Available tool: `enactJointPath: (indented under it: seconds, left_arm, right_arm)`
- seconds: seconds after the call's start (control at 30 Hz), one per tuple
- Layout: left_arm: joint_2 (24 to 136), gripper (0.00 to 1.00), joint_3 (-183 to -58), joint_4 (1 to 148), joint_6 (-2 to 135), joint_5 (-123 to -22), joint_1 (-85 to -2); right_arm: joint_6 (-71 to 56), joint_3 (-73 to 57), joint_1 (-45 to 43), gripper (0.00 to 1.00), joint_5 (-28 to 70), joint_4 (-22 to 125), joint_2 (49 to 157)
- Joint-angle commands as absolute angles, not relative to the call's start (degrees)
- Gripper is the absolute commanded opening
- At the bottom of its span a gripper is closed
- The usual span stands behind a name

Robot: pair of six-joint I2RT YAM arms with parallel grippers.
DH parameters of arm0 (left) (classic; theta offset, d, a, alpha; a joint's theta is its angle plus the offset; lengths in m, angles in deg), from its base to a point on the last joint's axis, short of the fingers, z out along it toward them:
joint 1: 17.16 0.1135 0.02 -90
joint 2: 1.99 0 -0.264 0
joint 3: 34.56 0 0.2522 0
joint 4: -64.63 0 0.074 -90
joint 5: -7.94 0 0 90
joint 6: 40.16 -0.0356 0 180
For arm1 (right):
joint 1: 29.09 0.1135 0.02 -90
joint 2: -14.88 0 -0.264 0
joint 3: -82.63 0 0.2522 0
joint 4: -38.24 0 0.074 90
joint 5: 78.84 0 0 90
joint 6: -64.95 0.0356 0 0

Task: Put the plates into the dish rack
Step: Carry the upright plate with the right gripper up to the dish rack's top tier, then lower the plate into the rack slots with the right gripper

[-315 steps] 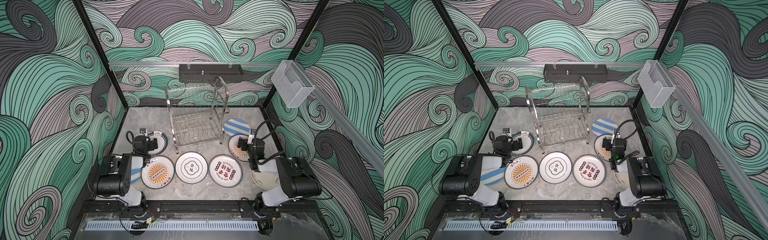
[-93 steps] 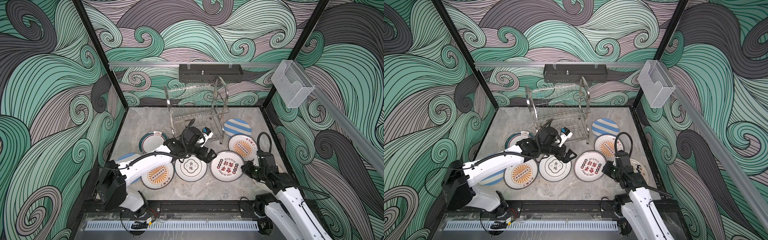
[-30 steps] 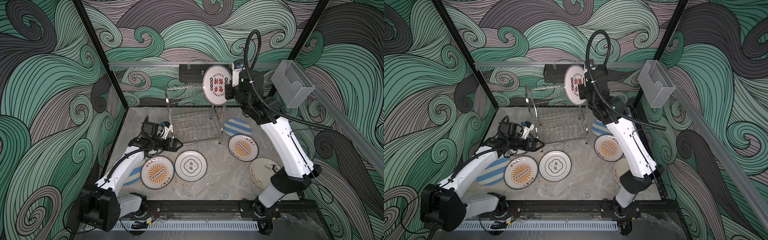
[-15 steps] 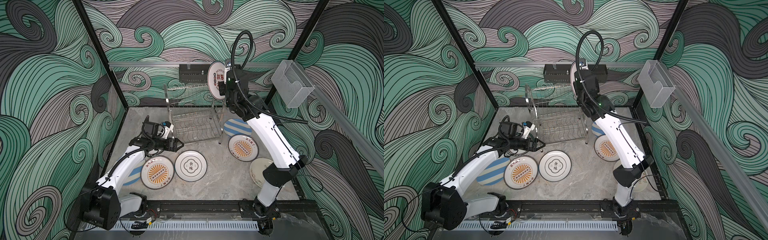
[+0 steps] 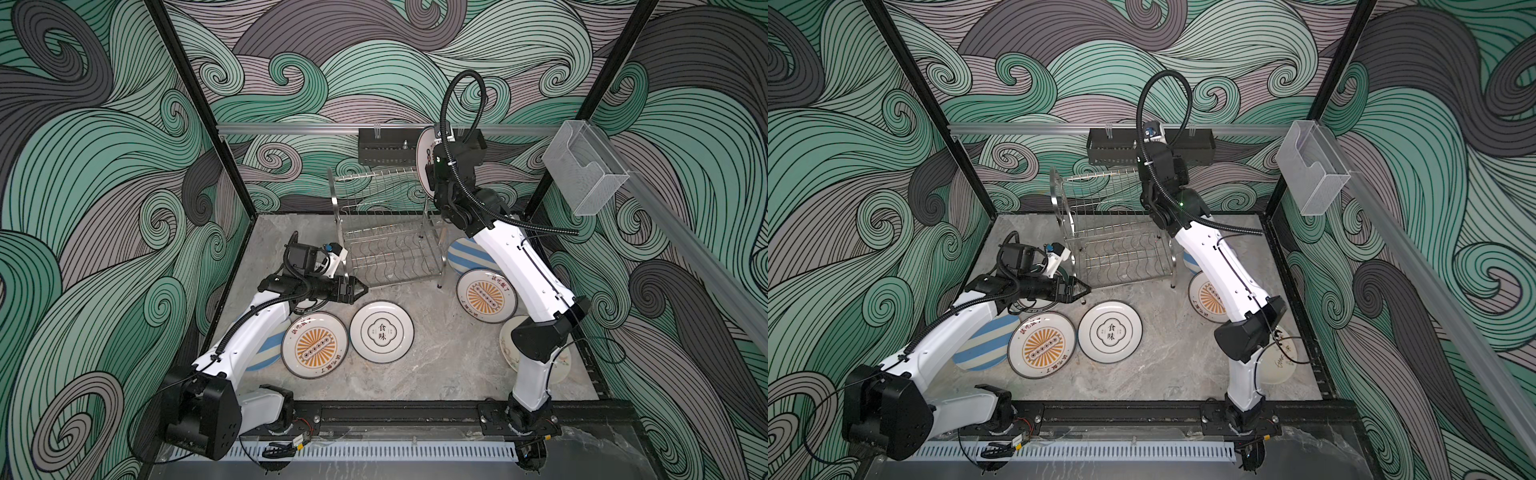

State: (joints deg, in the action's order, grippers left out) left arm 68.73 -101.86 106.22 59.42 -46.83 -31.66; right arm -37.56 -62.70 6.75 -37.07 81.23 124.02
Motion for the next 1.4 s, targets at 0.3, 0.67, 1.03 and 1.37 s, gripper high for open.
enactJointPath:
  seconds: [0.3, 0.67, 1.03, 1.37]
  left_arm:
    - [67.09, 0.99, -102.73, 106.86, 58.63, -45.76, -32.11]
    - [67.00, 0.99, -102.80, 106.87, 58.70, -45.85, -32.14]
    - [66.78, 0.99, -103.05, 107.51, 58.27, -46.95, -32.11]
    - [66.74, 0.99, -102.99, 107.50, 58.23, -47.08, -32.13]
  right_arm:
    - [-38.67, -64.79, 7.00, 0.00, -41.26, 76.43, 126.71]
    - [-38.27, -61.11, 6.53, 0.00, -41.31, 76.17, 125.86]
    - [-38.01, -58.10, 6.20, 0.00, -40.57, 76.07, 124.80]
    - [-37.61, -54.40, 6.19, 0.09, -40.04, 75.28, 122.50]
